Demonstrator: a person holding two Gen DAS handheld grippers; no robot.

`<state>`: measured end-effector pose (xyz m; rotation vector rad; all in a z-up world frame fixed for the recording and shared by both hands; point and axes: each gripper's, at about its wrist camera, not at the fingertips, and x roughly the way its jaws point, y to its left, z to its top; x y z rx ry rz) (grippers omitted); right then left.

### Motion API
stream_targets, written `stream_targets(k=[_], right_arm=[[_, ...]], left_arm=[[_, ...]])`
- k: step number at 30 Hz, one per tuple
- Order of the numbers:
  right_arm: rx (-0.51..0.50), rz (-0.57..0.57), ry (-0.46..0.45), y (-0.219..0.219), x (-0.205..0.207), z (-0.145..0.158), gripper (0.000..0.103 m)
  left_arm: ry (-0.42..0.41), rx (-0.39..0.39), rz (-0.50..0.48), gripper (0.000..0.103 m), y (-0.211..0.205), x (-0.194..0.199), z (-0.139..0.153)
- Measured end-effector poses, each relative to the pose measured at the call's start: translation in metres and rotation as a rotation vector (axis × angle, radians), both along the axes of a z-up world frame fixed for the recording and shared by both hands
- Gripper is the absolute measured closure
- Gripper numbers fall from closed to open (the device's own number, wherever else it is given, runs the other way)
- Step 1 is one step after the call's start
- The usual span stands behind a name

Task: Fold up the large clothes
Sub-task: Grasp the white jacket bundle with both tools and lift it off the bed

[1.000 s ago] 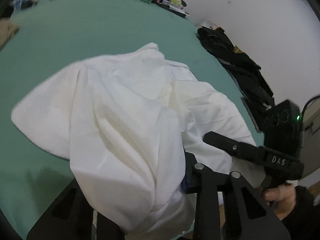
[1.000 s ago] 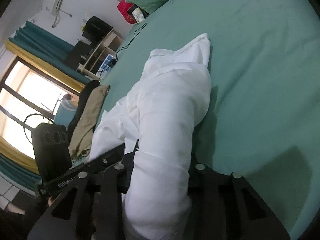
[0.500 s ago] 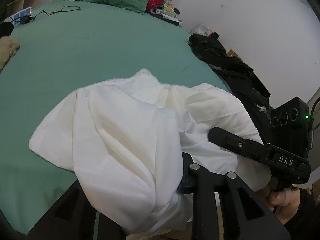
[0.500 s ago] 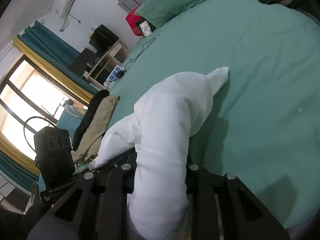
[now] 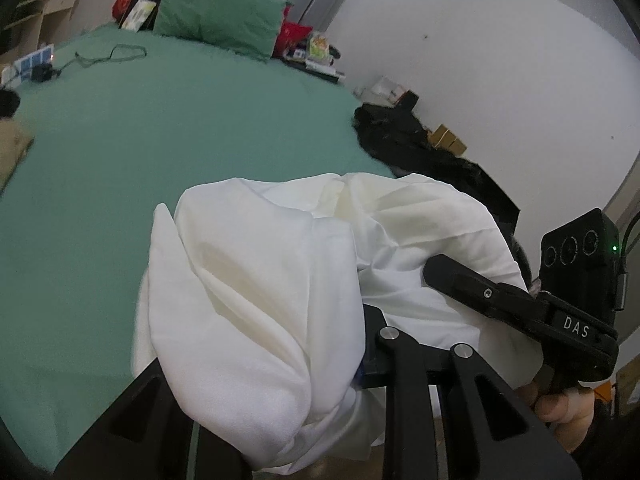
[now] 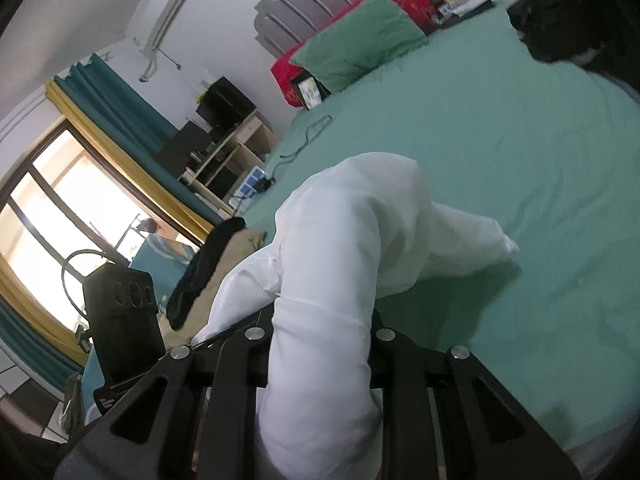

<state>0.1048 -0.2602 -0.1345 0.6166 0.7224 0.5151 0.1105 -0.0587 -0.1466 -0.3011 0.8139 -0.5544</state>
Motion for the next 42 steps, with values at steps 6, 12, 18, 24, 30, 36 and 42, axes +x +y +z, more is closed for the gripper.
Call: stream_targets(k=[6,12,18,24,30,36,42], right_arm=[[-0.014,0.007,-0.069,0.015,0.013,0.030,0.082],[-0.042,0.051,-0.120,0.050,0.036,0.050,0.082],[-0.064,0.107,-0.165,0.092,0.069,0.060,0.082],[-0.058,0.159,-0.206,0.137,0.110,0.063,0.082],[-0.037,0.208,-0.223,0.173,0.140,0.055,0.082],[-0.006,0.234,-0.202,0.207,0.171,0.026,0.082],[-0.120,0.258,-0.093,0.231,0.189,-0.040,0.082]], left_arm=[[-0.073,0.013,0.005,0.077,0.019,0.015,0.036],[-0.120,0.116,0.049,0.077,0.046,0.030,0.061],[-0.134,0.114,0.078,0.077,0.091,0.061,0.075],[-0.149,0.149,0.120,0.077,0.145,0.093,0.086],[-0.151,0.154,0.194,0.077,0.191,0.120,0.080],[-0.107,0.144,0.270,0.077,0.229,0.153,0.052],[0.111,0.192,0.267,0.077,0.247,0.189,-0.031]])
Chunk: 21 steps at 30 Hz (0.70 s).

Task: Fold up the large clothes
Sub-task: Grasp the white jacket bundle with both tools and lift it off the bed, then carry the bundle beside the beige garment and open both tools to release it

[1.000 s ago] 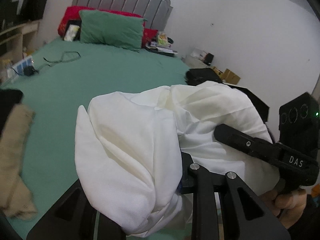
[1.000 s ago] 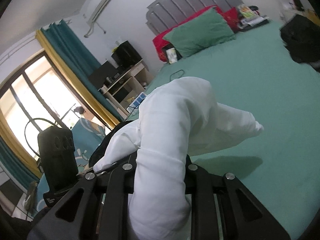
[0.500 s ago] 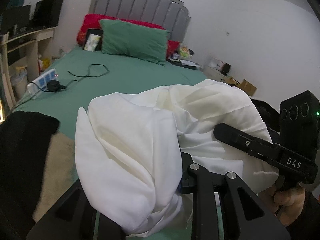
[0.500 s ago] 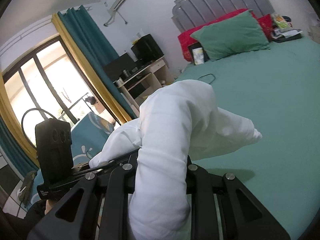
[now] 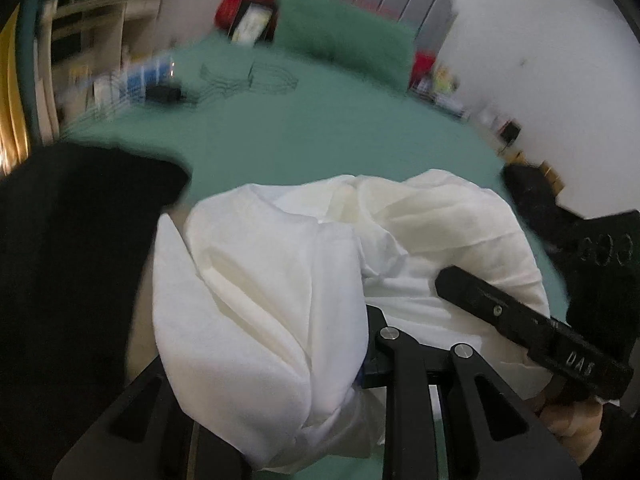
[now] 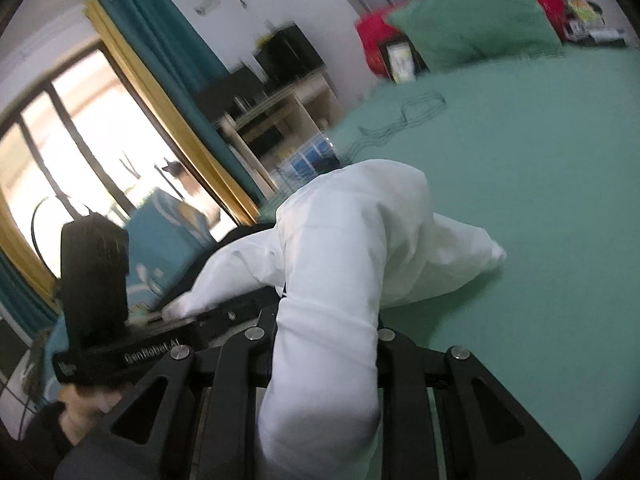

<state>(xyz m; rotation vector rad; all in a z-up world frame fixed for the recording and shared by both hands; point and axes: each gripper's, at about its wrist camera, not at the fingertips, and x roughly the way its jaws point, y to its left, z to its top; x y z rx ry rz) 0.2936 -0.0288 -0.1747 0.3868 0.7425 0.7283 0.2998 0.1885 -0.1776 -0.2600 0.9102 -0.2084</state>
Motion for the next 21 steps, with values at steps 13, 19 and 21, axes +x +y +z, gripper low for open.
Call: stream_targets(k=[13,19,21], right_arm=[[-0.095,-0.093,0.185,-0.031,-0.006,-0.062,0.062],[-0.130,-0.103,0.231,-0.039,-0.010,-0.047,0.053],[-0.147,-0.106,0.240,-0.043,-0.012,-0.039,0.053]], left_arm=[[0.156,0.021,0.042,0.047,0.001,0.000,-0.035],[0.085,0.098,0.078,0.047,0.006,-0.026,-0.007],[0.073,0.109,0.083,0.047,0.005,-0.027,-0.001]])
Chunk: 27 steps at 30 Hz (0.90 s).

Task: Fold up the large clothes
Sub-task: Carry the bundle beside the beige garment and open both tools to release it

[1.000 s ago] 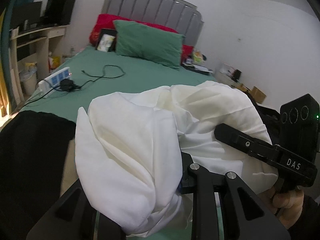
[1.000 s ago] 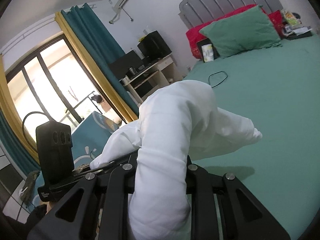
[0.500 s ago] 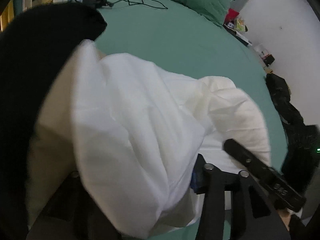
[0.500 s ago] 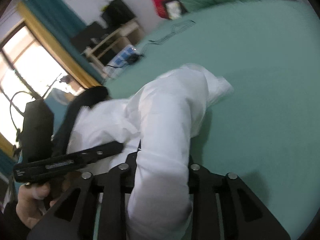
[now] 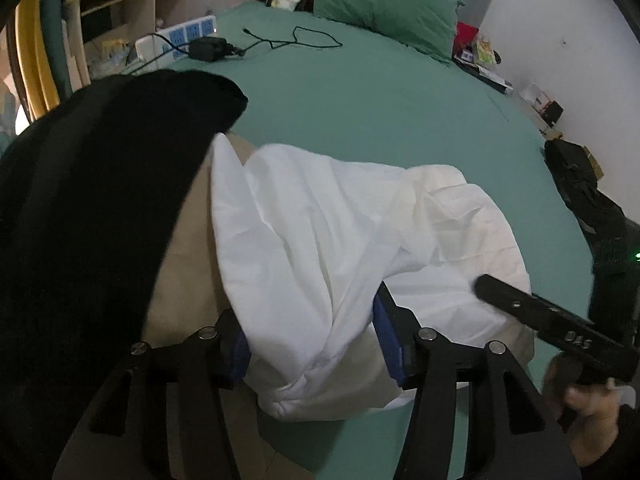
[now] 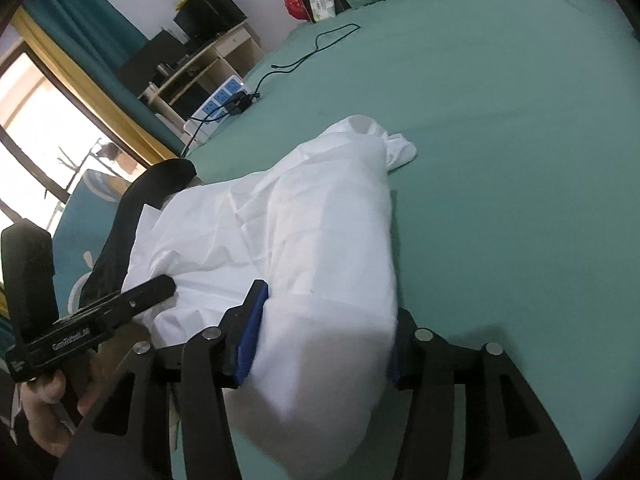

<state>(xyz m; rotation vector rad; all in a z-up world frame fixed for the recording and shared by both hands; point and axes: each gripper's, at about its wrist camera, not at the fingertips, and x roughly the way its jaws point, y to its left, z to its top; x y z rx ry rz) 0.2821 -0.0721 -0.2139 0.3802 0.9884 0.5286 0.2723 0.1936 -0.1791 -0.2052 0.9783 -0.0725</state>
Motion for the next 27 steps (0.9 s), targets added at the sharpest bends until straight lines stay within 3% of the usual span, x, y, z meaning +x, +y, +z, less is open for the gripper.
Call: stream_targets(k=[4,7,10,13,16,24,27], right_arm=[[-0.088,-0.007,-0.080,-0.004,-0.008,0.020,0.052],[-0.193,0.005,-0.094,0.004,-0.003,0.016,0.050],[-0.262,0.043,-0.083,0.013,0.000,0.002,0.043],[-0.342,0.033,-0.150,0.016,-0.004,-0.004,0.032],[-0.350,0.026,-0.136,0.013,-0.003,-0.006,0.029],[-0.370,0.028,-0.100,0.002,-0.013,0.014,0.027],[-0.352,0.017,-0.060,-0.009,-0.025,0.018,0.026]], left_arm=[[0.009,0.044,0.018,0.047,0.001,0.004,-0.004],[0.067,-0.015,0.070,0.047,0.011,0.009,-0.021],[0.080,0.000,0.078,0.047,0.008,0.014,-0.024],[0.077,0.054,0.068,0.045,0.000,0.014,-0.026],[0.080,0.090,0.089,0.045,-0.004,0.010,-0.026],[0.037,-0.019,0.217,0.044,0.016,-0.025,-0.010],[0.030,-0.002,0.244,0.044,0.018,-0.041,-0.007]])
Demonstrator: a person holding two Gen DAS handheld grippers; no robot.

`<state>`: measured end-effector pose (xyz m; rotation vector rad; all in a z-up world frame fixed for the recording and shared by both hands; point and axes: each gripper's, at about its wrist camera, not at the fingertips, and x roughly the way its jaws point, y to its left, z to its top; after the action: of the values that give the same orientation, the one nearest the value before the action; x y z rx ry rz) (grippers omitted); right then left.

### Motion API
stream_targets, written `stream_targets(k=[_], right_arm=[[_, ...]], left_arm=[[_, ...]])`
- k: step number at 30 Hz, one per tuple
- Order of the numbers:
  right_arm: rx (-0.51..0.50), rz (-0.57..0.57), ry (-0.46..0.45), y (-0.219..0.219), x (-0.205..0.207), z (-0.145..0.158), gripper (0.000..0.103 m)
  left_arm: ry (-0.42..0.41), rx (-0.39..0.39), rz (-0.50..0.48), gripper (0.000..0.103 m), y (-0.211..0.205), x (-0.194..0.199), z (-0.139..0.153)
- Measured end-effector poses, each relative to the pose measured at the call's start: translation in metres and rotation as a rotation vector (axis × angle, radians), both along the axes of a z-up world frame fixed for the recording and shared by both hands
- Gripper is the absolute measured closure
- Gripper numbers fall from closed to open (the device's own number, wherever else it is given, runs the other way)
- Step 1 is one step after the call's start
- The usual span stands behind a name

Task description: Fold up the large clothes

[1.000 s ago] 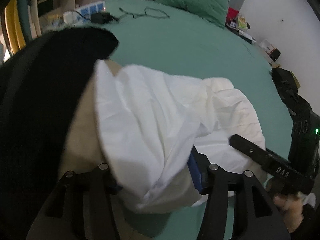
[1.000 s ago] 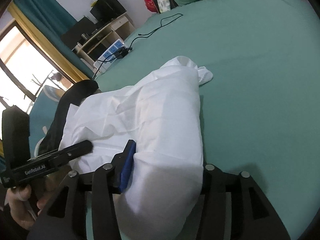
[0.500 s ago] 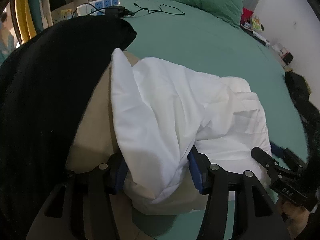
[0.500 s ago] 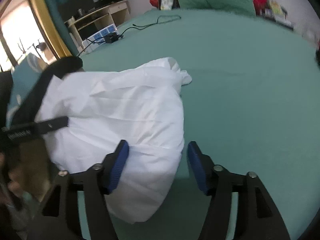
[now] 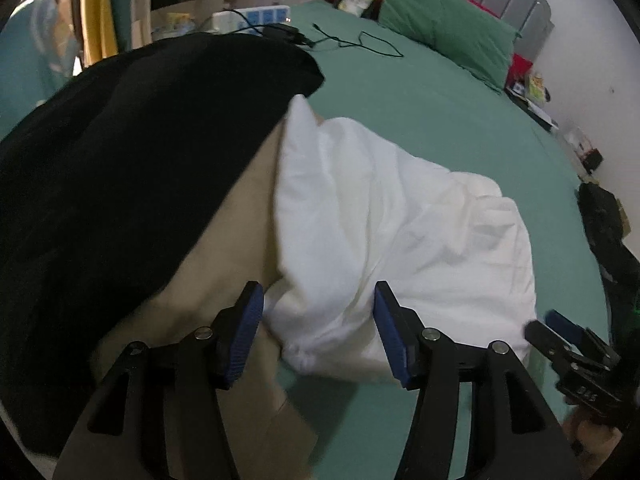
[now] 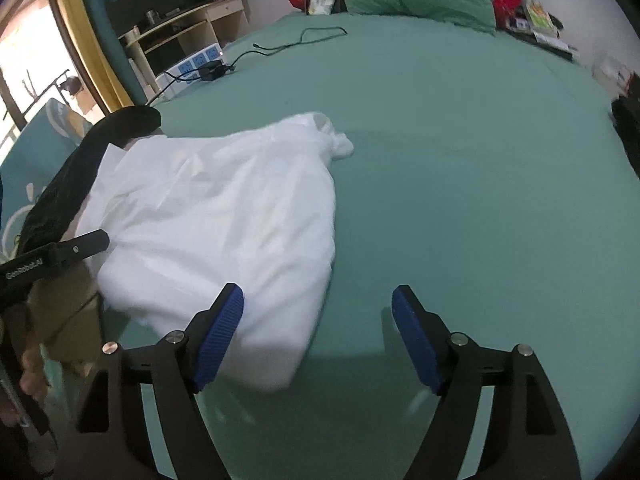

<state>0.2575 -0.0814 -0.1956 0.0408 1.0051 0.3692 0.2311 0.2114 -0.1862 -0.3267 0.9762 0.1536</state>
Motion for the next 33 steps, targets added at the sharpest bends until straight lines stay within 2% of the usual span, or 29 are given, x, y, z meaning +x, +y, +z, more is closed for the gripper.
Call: stream_targets(k=[5,8,11,16,21,25,28,33], right_arm=[[0.000,-0.017,0.028,-0.023,-0.029,0.002,0.026],[0.003,-0.024,0.035,-0.039,-0.049,0.006,0.026],[0.011,-0.035,0.036,-0.056,-0.069,0.011,0.026],[0.015,-0.073,0.040,-0.087,-0.100,0.015,0.026],[0.026,-0.112,0.035,-0.117,-0.126,0.021,0.026],[0.033,-0.146,0.027,-0.143,-0.144,0.029,0.026],[0.037,-0.178,0.010,-0.163,-0.155,0.039,0.026],[0.043,-0.227,-0.029,-0.190,-0.170,0.057,0.026]], left_arm=[[-0.004,0.035,0.031,0.044,-0.007,-0.028,0.004],[-0.054,0.009,0.031,0.044,-0.015,-0.053,0.012],[-0.083,0.036,0.029,0.044,-0.028,-0.075,0.017],[-0.090,0.063,-0.013,0.044,-0.058,-0.098,0.021],[-0.103,0.056,-0.058,0.044,-0.084,-0.120,0.027],[-0.092,0.086,-0.069,0.044,-0.104,-0.130,0.032],[-0.088,0.079,-0.081,0.044,-0.119,-0.138,0.038],[-0.136,0.072,-0.113,0.044,-0.146,-0.153,0.064]])
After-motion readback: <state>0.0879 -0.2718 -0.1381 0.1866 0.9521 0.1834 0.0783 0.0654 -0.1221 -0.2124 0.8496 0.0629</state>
